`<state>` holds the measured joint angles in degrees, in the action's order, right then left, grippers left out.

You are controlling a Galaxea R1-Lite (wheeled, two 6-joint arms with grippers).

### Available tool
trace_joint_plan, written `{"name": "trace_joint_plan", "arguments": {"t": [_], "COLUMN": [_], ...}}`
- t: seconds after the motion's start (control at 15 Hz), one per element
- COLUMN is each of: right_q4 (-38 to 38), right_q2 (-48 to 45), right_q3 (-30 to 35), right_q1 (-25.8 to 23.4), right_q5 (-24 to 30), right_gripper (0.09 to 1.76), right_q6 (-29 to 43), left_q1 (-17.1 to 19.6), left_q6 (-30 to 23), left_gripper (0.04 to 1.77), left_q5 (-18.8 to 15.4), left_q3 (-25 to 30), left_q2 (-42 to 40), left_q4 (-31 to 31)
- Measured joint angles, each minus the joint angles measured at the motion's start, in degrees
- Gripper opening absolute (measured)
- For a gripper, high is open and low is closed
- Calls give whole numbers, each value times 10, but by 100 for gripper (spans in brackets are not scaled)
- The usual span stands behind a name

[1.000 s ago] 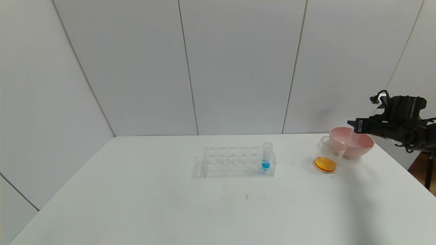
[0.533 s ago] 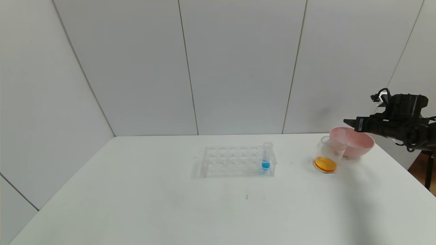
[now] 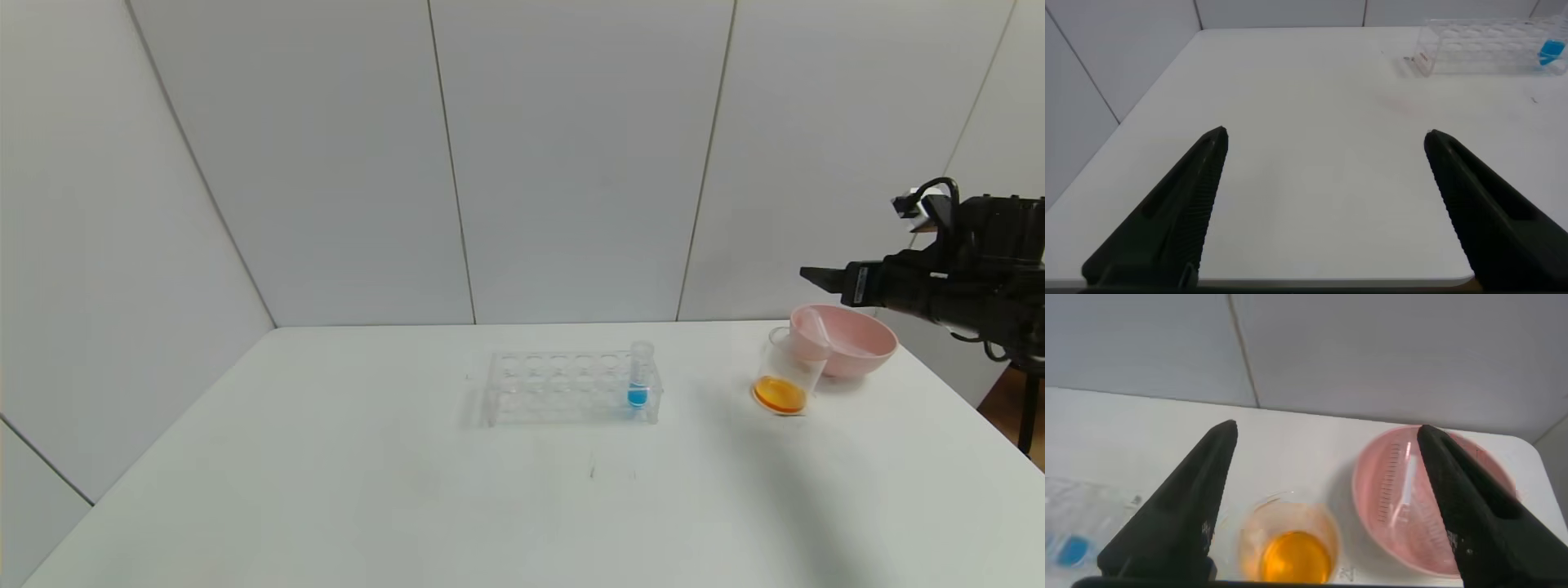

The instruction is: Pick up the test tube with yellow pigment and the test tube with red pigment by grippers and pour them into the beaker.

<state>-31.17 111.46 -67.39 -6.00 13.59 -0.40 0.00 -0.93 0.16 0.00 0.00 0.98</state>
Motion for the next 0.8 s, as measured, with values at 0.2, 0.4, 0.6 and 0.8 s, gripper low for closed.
{"name": "trace_joint_plan", "arguments": {"t": [0.2, 0.4, 0.6, 0.8], "right_q4": [-56, -97, -113, -115], "right_q2": [-86, -173, -266, -359], "right_q3": [108, 209, 293, 354], "right_q1": [28, 41, 43, 44], "right_q5": [-16, -26, -28, -27], "right_gripper": [162, 165, 167, 168], "right_q6": [3, 4, 5, 5], "left_q1": [0, 0, 0, 0], "left_q6": [0, 0, 0, 0], "left_gripper": [172, 172, 172, 172], "left_q5": [0, 0, 0, 0], "left_q3": [0, 0, 0, 0], "left_q2": [0, 0, 0, 0], "left_q4": [0, 0, 0, 0]}}
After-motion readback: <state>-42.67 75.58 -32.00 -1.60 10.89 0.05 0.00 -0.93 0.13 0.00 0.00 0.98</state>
